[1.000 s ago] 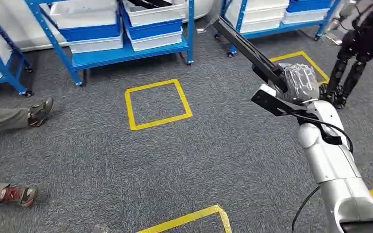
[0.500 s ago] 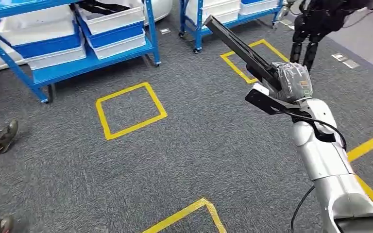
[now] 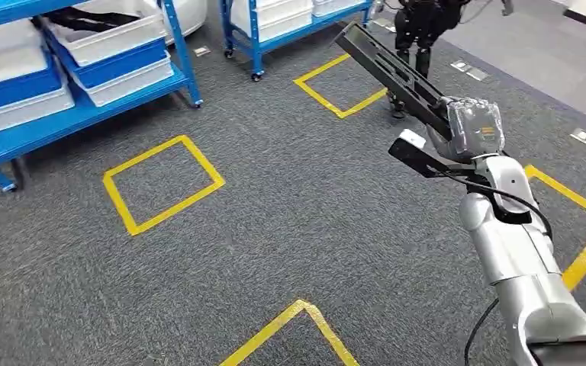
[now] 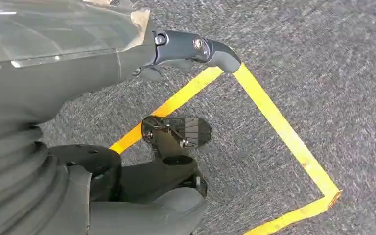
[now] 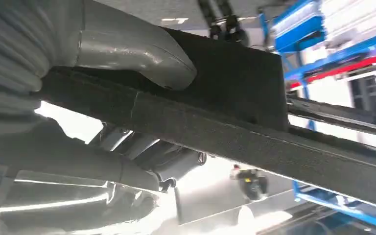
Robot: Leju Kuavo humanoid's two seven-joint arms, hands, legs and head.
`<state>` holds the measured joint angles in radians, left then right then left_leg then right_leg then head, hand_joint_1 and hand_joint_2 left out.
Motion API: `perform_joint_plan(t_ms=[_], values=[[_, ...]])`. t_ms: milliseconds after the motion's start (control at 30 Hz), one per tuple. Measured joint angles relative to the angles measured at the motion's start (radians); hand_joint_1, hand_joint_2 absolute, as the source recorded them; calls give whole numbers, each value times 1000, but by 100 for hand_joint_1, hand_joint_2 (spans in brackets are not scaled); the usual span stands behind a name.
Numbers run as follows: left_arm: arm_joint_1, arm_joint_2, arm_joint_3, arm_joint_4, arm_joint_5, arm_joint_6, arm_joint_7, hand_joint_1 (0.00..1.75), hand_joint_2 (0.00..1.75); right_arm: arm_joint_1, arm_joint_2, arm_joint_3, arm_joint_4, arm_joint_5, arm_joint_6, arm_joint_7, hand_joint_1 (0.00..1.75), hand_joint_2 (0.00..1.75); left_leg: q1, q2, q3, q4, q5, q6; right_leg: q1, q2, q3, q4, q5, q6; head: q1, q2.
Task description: Take the parts from the cabinet and place them on the table.
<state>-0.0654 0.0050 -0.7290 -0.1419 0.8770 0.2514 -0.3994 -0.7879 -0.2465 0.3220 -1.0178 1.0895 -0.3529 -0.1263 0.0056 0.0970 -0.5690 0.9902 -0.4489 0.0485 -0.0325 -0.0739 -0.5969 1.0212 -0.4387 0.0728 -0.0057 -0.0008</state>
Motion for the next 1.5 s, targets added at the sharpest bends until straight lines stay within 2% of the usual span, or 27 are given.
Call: perform_joint_plan(t_ms=[33, 167, 200, 233, 267, 333, 367, 400, 467, 500, 533, 567, 667, 700, 733, 767, 867, 933, 1000, 1033, 1100, 1167, 1200, 1267, 1367, 1433, 1500], values=[[0, 3, 0, 0, 1, 1, 0, 0, 175, -6, 2, 0, 2, 2, 0, 0, 175, 175, -9, 10, -4, 6, -6, -9, 11, -35, 16, -20, -5, -11, 3, 0], [-1, 3, -1, 0, 8, 3, -3, 0, 175, -6, 10, -1, 17, 20, -2, 3, 175, 175, -7, 56, -1, 10, -6, -21, 6, 28, -4, -17, 8, -35, -5, 0], [-2, 4, -1, 0, 10, 6, -4, 0, 175, -7, 14, -1, 18, 28, -2, 3, 175, 175, 2, 14, -7, 20, -22, -34, -3, 41, -4, -19, 13, -45, -5, 0], [-1, 4, -2, 0, 13, 6, -6, 0, 175, -14, 18, -1, 21, 39, -4, 7, 175, 175, 6, -44, -23, 62, -60, -36, -2, 53, -8, -19, 17, -54, -8, 0], [2, 4, -2, 0, 14, 10, -7, 0, 175, -19, 23, -1, 26, 45, -5, 12, 175, 175, 6, -76, -54, 138, -106, -37, -1, 63, -11, -19, 19, -62, -10, 0], [9, 3, -2, 0, 16, 11, -6, 0, 175, -23, 35, -1, 39, 52, -7, 15, 175, 175, 6, -95, -125, 297, -174, -37, 4, 94, -17, -18, 24, -68, -10, 0], [11, 3, -2, 0, 20, 12, -6, 0, 175, -25, 38, -1, 53, 53, -8, 18, 175, 175, 6, -95, -145, 339, -178, -35, 8, 110, -19, -18, 25, -70, -8, 0], [11, 3, -3, 0, 23, 13, -6, 0, 175, -27, 42, -1, 67, 56, -10, 18, 175, 175, 5, -96, -138, 323, -158, -30, 11, 125, -19, -18, 27, -72, -10, 0], [10, 3, -3, 0, 24, 15, -6, 0, 175, -37, 43, -5, 91, 57, -14, 19, 175, 175, 4, -110, -67, 178, -73, -15, 15, 156, -19, -18, 31, -68, -9, 0], [10, 3, -3, 0, 24, 15, -6, 0, 175, -44, 44, -6, 99, 57, -16, 20, 175, 175, 4, -141, -19, 83, -30, -2, 16, 169, -19, -18, 34, -69, -10, 0], [10, 8, -3, 1, 24, 16, -5, 0, 175, -51, 48, -10, 107, 56, -18, 21, 175, 175, 6, -201, 5, 35, -32, 13, 11, 179, -22, -18, 36, -66, -9, 0], [13, 8, -3, 2, 25, 17, -5, 0, 175, -67, 47, -13, 118, 58, -23, 22, 175, 175, 5, -195, 4, 27, -29, 12, 20, 188, -29, -16, 40, -59, -3, 0], [9, 8, -3, 2, 27, 18, -5, 0, 175, -87, 44, -26, 153, 69, -26, 39, 175, 175, -5, -153, 11, 14, -21, 16, 9, 231, -40, -28, 57, -34, -13, 0], [8, 5, -3, 2, 27, 18, -5, 0, 175, -93, 36, -34, 168, 68, -26, 39, 175, 175, 10, -134, 19, -11, -5, 15, 18, 205, -48, -19, 56, -36, -12, 0], [6, 5, -3, 2, 29, 18, -6, 0, 175, -103, 31, -43, 185, 67, -28, 37, 175, 175, 4, -124, 23, -19, 1, 17, 21, 143, -70, 12, 34, -41, -11, 0], [7, 5, -3, 2, 31, 18, -7, 0, 175, -117, 33, -46, 200, 67, -30, 34, 175, 175, 3, -113, 19, -21, 4, 20, 20, 110, -98, 74, 0, -48, -4, 0], [13, 5, -3, 3, 33, 18, -6, 0, 175, -128, 32, -53, 235, 67, -32, 31, 175, 175, 2, -61, 16, -19, 3, 18, 10, 88, -190, 282, -74, -40, -2, 0], [12, 3, -3, 3, 33, 18, -6, 0, 175, -128, 32, -55, 251, 67, -32, 31, 175, 175, 3, -31, 16, -17, 0, 12, -2, 79, -154, 227, -47, -16, -2, 0], [11, 0, -3, 3, 33, 18, -6, 0, 175, -132, 32, -57, 259, 67, -33, 31, 175, 175, 9, -4, 17, -3, -12, -5, -12, 34, -41, 33, 18, 14, -2, 0], [10, 5, -3, 3, 33, 18, -6, 0, 175, -133, 33, -58, 263, 67, -35, 31, 175, 175, 1, 7, 13, 6, -20, -17, -8, 1, -27, -2, 5, 9, -2, 0], [8, 7, -3, 4, 33, 18, -6, 0, 175, -136, 34, -59, 270, 67, -38, 30, 175, 175, -5, 22, 9, 17, -26, -26, 0, 30, -28, 0, 13, -18, -8, 0], [9, 6, -3, 3, 34, 18, -6, 0, 175, -134, 27, -62, 279, 68, -39, 31, 175, 175, 3, 41, 12, 14, -25, -30, 3, 52, -34, 2, 14, -32, -11, 0], [7, 5, -3, 3, 34, 18, -6, 0, 175, -136, 28, -62, 280, 68, -39, 31, 175, 175, 10, 35, 9, 17, -32, -37, 0, 64, -33, 0, 18, -43, -12, 0], [6, 5, -3, 3, 34, 18, -6, 0, 175, -139, 29, -62, 281, 68, -39, 30, 175, 175, 16, -66, -20, 96, -97, -39, 1, 82, -34, 0, 21, -55, -14, 0], [12, 3, -3, 4, 34, 18, -6, 0, 175, -139, 35, -61, 288, 70, -39, 31, 175, 175, 13, -93, -132, 329, -191, -32, 15, 123, -36, 0, 23, -65, -16, 0], [12, 3, -3, 4, 34, 18, -6, 0, 175, -140, 37, -62, 296, 73, -39, 37, 175, 175, 5, -98, -138, 318, -153, -11, 25, 152, -36, 0, 26, -69, -16, 0], [11, 4, -3, 4, 38, 21, -6, 0, 175, -152, 36, -70, 309, 71, -39, 39, 175, 175, -15, -126, -68, 158, -51, 24, 31, 185, -32, 0, 28, -72, -15, 0]])
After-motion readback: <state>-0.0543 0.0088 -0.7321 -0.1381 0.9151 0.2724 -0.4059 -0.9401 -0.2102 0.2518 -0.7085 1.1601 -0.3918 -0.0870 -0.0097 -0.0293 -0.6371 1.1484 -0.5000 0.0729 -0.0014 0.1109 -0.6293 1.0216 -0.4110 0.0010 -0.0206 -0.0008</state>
